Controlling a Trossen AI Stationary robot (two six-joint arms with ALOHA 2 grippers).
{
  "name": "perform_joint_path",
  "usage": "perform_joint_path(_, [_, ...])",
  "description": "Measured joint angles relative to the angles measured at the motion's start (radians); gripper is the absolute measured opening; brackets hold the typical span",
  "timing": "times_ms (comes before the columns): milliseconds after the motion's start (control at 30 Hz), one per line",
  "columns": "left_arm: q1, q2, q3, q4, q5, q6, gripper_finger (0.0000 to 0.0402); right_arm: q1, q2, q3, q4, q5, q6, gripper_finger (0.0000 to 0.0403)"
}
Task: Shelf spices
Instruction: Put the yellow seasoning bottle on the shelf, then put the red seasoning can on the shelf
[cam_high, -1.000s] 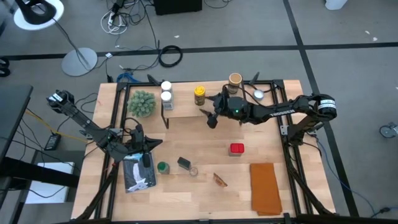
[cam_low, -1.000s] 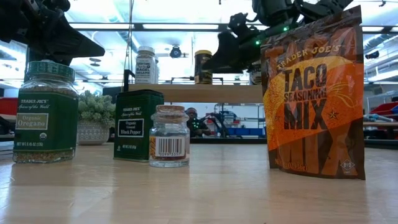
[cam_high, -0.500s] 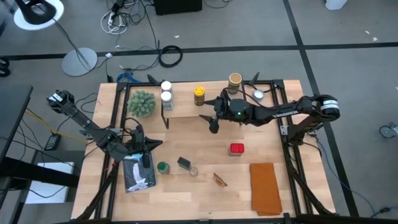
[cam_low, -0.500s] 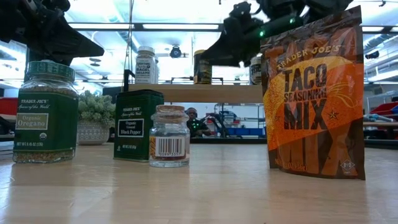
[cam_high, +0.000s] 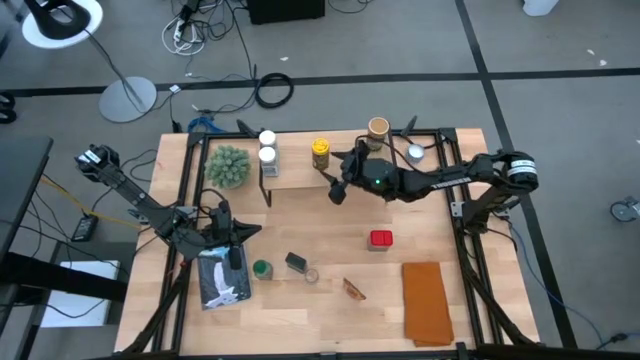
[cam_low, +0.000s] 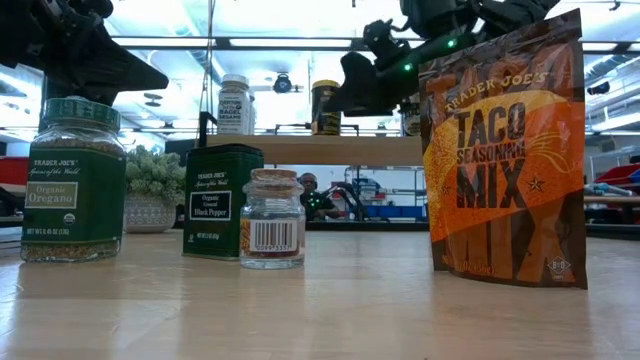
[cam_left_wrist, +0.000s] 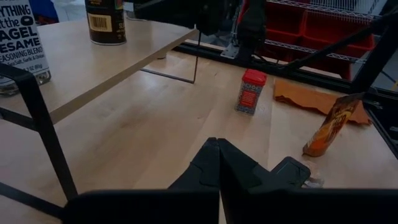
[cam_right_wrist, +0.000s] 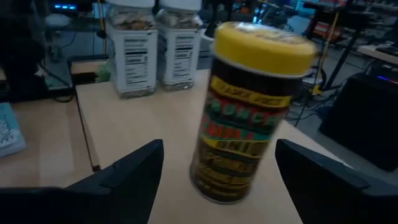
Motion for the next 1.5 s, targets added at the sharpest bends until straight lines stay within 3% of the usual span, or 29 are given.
perform_joint_path(100, [0.0, 0.0, 0.0, 0.0, 0.006, 0.0, 0.0001, 0.001, 0.017, 0.014, 0.0, -0.015, 0.0, 0.0307])
perform_joint_path(267, [0.0, 0.0, 0.0, -0.003, 0.011, 0.002, 0.0001, 0.0, 0.018, 0.019, 0.005, -0.175, -0.012, 0.0307])
perform_joint_path(700, [0.0, 0.0, 0.0, -0.002, 0.012, 0.001, 0.0001, 0.027, -0.036, 0.019, -0.058, -0.124, -0.008, 0.0307])
perform_joint_path(833, [0.0, 0.0, 0.0, -0.001, 0.012, 0.001, 0.0001, 0.069, -0.133, 0.019, -0.227, -0.058, 0.018, 0.0307])
perform_joint_path(933, [0.0, 0.0, 0.0, -0.001, 0.012, 0.0, 0.0001, 0.11, -0.234, 0.019, -0.412, -0.022, 0.13, 0.0307])
perform_joint_path(1200, [0.0, 0.0, 0.0, 0.0, 0.012, 0.0, 0.0001, 0.271, -0.484, 0.019, -0.95, -0.039, 0.37, 0.0307])
perform_joint_path(1333, [0.0, 0.0, 0.0, 0.0, 0.012, 0.0, 0.0001, 0.366, -0.511, 0.019, -1.108, -0.041, 0.463, 0.0307])
perform_joint_path(1500, [0.0, 0.0, 0.0, 0.001, 0.009, 0.0, 0.0001, 0.43, -0.44, 0.019, -1.2, -0.072, 0.516, 0.0307])
